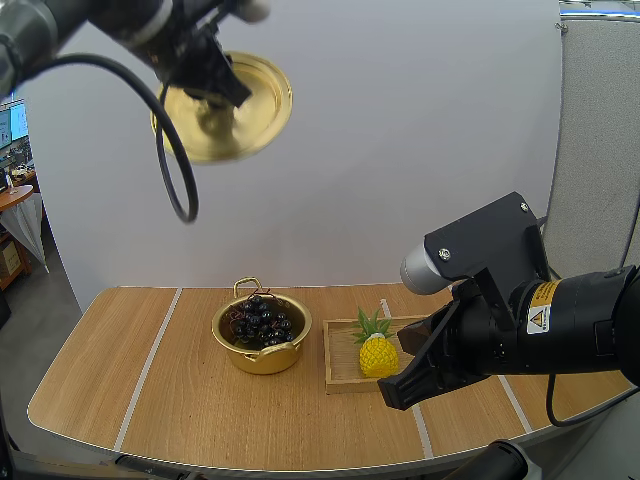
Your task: Open the pot, put the grape inside, and close it
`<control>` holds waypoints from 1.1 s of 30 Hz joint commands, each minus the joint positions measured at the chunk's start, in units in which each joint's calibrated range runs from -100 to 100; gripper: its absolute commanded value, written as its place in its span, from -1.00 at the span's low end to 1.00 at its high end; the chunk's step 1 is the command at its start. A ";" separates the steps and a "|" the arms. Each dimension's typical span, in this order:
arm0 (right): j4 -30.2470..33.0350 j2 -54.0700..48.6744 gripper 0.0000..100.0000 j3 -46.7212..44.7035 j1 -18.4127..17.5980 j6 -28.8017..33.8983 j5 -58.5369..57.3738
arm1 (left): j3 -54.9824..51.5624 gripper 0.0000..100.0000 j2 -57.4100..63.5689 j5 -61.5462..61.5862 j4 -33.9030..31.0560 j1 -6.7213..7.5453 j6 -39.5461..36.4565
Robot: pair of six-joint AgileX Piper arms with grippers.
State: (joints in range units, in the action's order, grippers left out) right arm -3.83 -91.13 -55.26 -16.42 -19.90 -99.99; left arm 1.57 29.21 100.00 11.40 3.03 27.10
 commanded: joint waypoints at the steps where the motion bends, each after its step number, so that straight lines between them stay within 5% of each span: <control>1: 0.27 -0.46 -1.00 -0.12 0.22 0.18 -0.01 | -4.57 -1.00 -3.24 0.00 1.41 0.27 1.40; 18: 0.27 -0.46 -1.00 -0.12 0.22 0.18 -0.01 | -19.21 -1.00 -22.90 -12.59 3.41 0.27 5.76; 33: 0.27 -0.46 -1.00 -0.12 0.22 0.18 -0.01 | -29.92 -1.00 -24.22 -27.42 9.72 0.27 13.87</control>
State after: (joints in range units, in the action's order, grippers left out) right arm -3.83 -91.13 -55.26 -16.42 -19.90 -99.99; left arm -24.92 4.79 77.49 18.58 3.03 38.39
